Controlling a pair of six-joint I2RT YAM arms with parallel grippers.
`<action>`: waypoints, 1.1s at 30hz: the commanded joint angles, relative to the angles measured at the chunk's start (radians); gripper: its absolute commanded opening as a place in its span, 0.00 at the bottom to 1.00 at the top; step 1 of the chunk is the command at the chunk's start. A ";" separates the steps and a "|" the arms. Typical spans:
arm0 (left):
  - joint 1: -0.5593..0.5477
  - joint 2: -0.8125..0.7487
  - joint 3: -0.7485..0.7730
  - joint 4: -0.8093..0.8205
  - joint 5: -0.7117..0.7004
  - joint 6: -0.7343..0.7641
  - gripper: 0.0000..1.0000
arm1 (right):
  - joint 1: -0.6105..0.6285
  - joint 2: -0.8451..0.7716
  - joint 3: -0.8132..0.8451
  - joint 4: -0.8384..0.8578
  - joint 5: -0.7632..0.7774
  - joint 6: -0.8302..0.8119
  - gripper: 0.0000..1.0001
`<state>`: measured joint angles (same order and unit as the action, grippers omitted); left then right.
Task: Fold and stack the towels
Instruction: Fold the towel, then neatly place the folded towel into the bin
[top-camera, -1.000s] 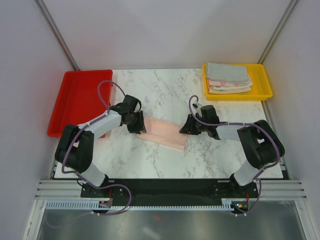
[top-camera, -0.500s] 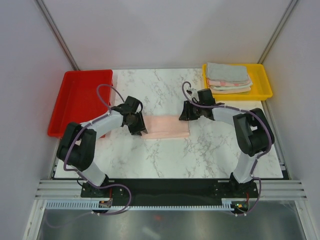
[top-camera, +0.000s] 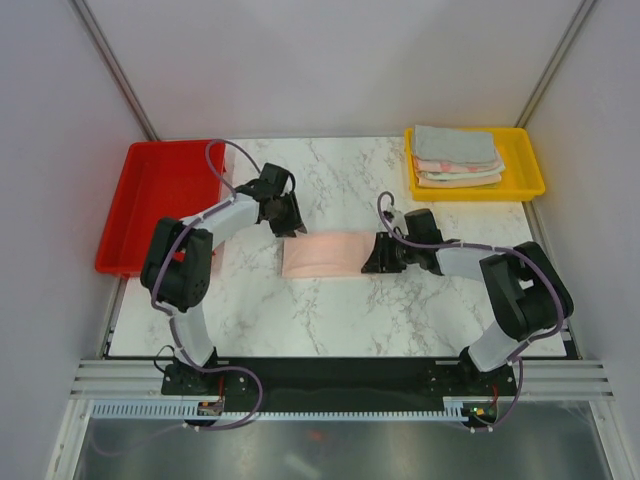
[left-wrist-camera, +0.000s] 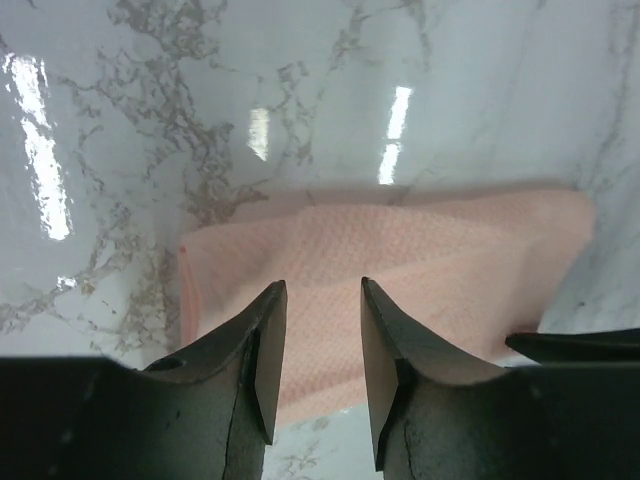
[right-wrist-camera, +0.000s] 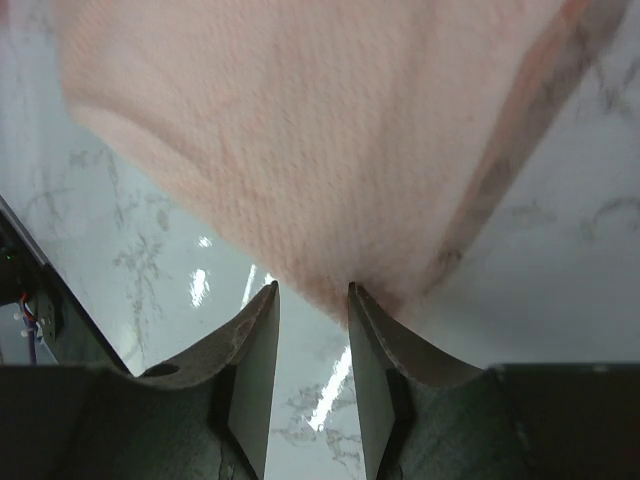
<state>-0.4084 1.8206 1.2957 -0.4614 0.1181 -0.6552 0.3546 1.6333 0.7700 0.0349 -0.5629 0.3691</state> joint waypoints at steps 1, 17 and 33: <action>0.034 0.075 0.027 0.029 0.015 0.049 0.42 | -0.002 0.000 -0.135 0.212 -0.002 0.079 0.42; 0.138 0.135 0.057 0.135 0.193 0.089 0.42 | 0.004 0.014 -0.229 0.293 0.063 0.070 0.41; 0.132 -0.141 -0.032 -0.016 0.162 0.172 0.44 | 0.006 -0.086 0.055 -0.069 0.213 0.048 0.70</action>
<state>-0.2707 1.7115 1.3067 -0.4473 0.2436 -0.5114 0.3588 1.5215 0.7639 0.0696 -0.4755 0.4664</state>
